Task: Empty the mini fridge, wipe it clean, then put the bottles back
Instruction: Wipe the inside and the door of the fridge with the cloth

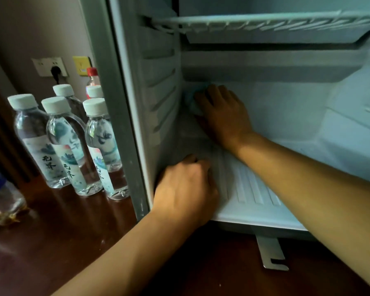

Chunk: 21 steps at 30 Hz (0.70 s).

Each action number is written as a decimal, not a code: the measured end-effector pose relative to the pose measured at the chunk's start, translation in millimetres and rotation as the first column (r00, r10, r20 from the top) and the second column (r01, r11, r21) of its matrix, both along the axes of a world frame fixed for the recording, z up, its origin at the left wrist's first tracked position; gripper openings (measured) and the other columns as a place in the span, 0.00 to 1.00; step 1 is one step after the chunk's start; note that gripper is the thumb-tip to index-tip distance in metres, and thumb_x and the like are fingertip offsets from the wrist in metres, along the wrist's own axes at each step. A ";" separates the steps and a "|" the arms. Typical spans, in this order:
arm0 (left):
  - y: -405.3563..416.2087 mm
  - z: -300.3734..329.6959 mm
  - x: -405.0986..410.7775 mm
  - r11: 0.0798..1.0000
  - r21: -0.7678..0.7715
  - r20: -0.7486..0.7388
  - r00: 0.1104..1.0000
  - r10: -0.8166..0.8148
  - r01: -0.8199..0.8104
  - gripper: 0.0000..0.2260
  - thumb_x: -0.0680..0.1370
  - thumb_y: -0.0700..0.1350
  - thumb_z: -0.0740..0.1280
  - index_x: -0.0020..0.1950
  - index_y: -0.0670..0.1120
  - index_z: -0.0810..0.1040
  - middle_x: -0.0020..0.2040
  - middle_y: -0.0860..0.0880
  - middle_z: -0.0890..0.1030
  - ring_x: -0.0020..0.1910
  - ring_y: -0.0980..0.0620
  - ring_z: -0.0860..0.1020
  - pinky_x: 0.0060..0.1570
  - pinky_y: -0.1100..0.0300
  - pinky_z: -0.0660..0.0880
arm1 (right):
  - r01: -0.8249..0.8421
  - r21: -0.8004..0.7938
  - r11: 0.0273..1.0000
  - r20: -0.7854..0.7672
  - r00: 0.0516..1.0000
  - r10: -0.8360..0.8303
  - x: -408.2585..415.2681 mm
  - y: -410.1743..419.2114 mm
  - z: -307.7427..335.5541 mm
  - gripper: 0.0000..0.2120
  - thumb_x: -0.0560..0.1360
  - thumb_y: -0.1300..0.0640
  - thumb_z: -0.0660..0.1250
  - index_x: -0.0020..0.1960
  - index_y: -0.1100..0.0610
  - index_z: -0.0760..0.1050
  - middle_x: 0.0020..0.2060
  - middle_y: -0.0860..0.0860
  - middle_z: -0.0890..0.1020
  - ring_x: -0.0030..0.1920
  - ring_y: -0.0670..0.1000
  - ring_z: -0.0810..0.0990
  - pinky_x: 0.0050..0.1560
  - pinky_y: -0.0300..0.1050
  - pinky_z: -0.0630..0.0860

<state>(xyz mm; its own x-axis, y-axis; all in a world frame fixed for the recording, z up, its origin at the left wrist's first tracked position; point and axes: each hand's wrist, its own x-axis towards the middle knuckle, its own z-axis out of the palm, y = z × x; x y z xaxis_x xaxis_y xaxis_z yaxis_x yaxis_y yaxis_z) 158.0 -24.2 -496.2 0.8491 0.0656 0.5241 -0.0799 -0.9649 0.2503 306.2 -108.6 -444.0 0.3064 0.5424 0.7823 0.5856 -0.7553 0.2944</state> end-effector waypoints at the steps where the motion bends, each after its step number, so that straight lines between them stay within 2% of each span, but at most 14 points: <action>1: 0.4 -0.5 0.7 1.000 -0.006 0.003 1.000 0.002 -0.002 0.05 0.75 0.50 0.62 0.42 0.51 0.76 0.42 0.51 0.79 0.39 0.47 0.79 0.32 0.61 0.61 | 0.007 -0.018 1.000 0.068 0.998 -0.006 2.1 2.2 -0.3 0.16 0.70 0.57 0.73 0.55 0.63 0.81 0.47 0.63 0.82 0.44 0.64 0.81 0.42 0.49 0.76; 4: 0.2 -2.0 2.6 1.000 -0.017 0.037 0.999 -0.003 0.004 0.06 0.75 0.50 0.62 0.38 0.52 0.70 0.40 0.49 0.79 0.40 0.46 0.79 0.32 0.60 0.61 | 0.068 -0.063 0.996 0.137 0.989 -0.059 5.5 8.9 -4.8 0.15 0.68 0.58 0.73 0.53 0.62 0.82 0.46 0.61 0.82 0.43 0.63 0.81 0.42 0.48 0.75; 6: -0.8 -3.6 3.6 1.000 0.001 0.087 0.996 0.005 -0.005 0.07 0.75 0.50 0.62 0.40 0.49 0.75 0.43 0.47 0.82 0.41 0.43 0.79 0.35 0.59 0.63 | 0.067 -0.089 0.994 0.077 0.995 -0.061 6.5 11.6 -10.9 0.18 0.69 0.55 0.72 0.55 0.64 0.80 0.49 0.63 0.81 0.47 0.64 0.80 0.45 0.51 0.75; 9: -0.7 -6.6 4.7 1.000 0.019 0.135 0.991 0.017 -0.020 0.09 0.74 0.50 0.62 0.45 0.48 0.79 0.45 0.47 0.82 0.43 0.41 0.79 0.37 0.58 0.63 | 0.013 -0.204 0.979 -0.059 0.998 -0.026 6.2 13.5 -17.4 0.24 0.74 0.49 0.68 0.63 0.63 0.75 0.60 0.62 0.76 0.60 0.65 0.73 0.56 0.55 0.69; 12: 0.3 -6.0 5.2 0.999 0.032 0.160 0.987 0.021 -0.027 0.09 0.75 0.51 0.62 0.45 0.48 0.80 0.45 0.47 0.82 0.43 0.42 0.79 0.37 0.58 0.63 | -0.050 -0.309 0.950 -0.109 0.994 0.017 5.3 14.8 -20.4 0.21 0.78 0.49 0.63 0.67 0.58 0.73 0.68 0.57 0.71 0.65 0.60 0.69 0.60 0.53 0.68; 14: 0.7 -6.0 4.0 0.999 0.024 0.168 0.986 0.022 -0.026 0.10 0.75 0.51 0.62 0.46 0.48 0.80 0.45 0.48 0.82 0.40 0.44 0.78 0.37 0.59 0.63 | -0.019 -0.319 0.948 -0.095 0.995 -0.012 4.4 15.3 -20.4 0.20 0.79 0.51 0.62 0.68 0.57 0.72 0.68 0.56 0.69 0.65 0.59 0.68 0.60 0.52 0.68; 17: 0.2 -5.4 2.6 0.999 0.020 0.162 0.986 0.029 -0.032 0.09 0.75 0.51 0.61 0.43 0.48 0.78 0.44 0.48 0.81 0.33 0.48 0.68 0.36 0.58 0.62 | 0.039 -0.269 0.962 -0.046 0.998 -0.053 1.1 14.6 -16.3 0.18 0.78 0.56 0.63 0.66 0.60 0.74 0.64 0.60 0.73 0.62 0.63 0.72 0.58 0.55 0.69; 19: 0.1 -4.4 2.8 0.999 0.020 0.148 0.988 0.037 -0.040 0.08 0.75 0.51 0.61 0.41 0.49 0.76 0.43 0.48 0.81 0.34 0.46 0.71 0.35 0.58 0.63 | 0.039 -0.162 0.986 0.029 0.999 -0.034 -0.1 11.6 -12.4 0.15 0.72 0.61 0.69 0.58 0.63 0.79 0.54 0.63 0.79 0.52 0.65 0.78 0.49 0.54 0.75; 21: -0.5 -3.4 3.7 0.999 0.028 0.142 0.989 0.039 -0.043 0.08 0.74 0.52 0.61 0.42 0.49 0.76 0.43 0.47 0.81 0.39 0.43 0.77 0.35 0.58 0.63 | 0.043 -0.087 0.995 0.125 0.992 -0.032 0.4 10.2 -11.8 0.14 0.66 0.62 0.74 0.51 0.62 0.82 0.46 0.61 0.82 0.43 0.63 0.81 0.41 0.50 0.77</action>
